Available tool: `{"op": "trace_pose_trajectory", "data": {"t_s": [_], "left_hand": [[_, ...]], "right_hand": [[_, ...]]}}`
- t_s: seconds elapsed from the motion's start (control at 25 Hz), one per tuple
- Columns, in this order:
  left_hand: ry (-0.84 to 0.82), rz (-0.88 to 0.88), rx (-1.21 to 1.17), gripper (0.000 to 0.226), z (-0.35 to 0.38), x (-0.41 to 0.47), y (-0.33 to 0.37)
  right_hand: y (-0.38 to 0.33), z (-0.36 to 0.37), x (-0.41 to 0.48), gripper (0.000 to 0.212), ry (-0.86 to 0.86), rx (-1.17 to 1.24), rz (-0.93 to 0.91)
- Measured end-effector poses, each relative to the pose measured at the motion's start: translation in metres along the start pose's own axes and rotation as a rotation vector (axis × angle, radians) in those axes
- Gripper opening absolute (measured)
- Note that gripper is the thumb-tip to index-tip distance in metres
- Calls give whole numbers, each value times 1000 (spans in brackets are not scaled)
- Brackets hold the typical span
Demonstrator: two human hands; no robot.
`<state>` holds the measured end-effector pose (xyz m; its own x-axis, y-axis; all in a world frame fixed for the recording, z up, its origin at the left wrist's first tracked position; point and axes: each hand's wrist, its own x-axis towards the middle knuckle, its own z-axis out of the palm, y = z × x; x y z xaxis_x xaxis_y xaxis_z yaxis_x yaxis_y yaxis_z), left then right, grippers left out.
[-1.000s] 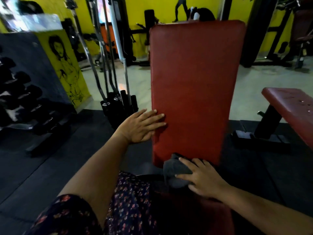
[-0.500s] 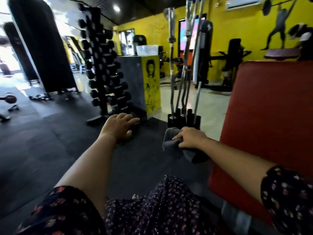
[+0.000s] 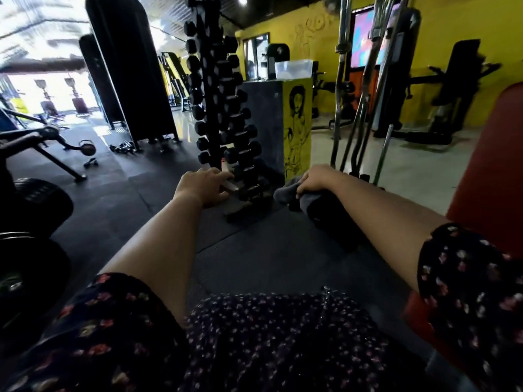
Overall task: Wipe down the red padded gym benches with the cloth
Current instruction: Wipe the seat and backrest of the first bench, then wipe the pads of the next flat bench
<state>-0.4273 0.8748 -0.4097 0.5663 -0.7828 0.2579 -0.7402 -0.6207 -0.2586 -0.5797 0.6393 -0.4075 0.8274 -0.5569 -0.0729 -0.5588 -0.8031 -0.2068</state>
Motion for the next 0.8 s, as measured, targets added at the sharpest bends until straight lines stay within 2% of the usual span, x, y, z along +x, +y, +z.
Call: {"op": "trace_pose_trajectory", "data": {"t_s": [0.16, 0.24, 0.36, 0.44, 0.6, 0.68, 0.8], "left_hand": [[-34, -6, -57, 54, 38, 42, -2], [-61, -9, -108, 52, 69, 69, 5], [-127, 16, -168, 48, 133, 131, 19], [-166, -5, -221, 49, 170, 184, 19], [-151, -64, -342, 50, 218, 254, 18], [-189, -87, -406, 50, 232, 261, 2], [-315, -116, -338, 49, 223, 262, -68]], "right_hand": [[10, -2, 41, 51, 19, 106, 114], [17, 5, 71, 55, 10, 78, 139], [20, 29, 140, 50, -6, 36, 136], [22, 45, 201, 45, 14, 99, 146], [7, 96, 305, 30, 10, 128, 200], [-23, 115, 336, 30, -12, 87, 211], [-52, 103, 356, 42, -82, 71, 221]]}}
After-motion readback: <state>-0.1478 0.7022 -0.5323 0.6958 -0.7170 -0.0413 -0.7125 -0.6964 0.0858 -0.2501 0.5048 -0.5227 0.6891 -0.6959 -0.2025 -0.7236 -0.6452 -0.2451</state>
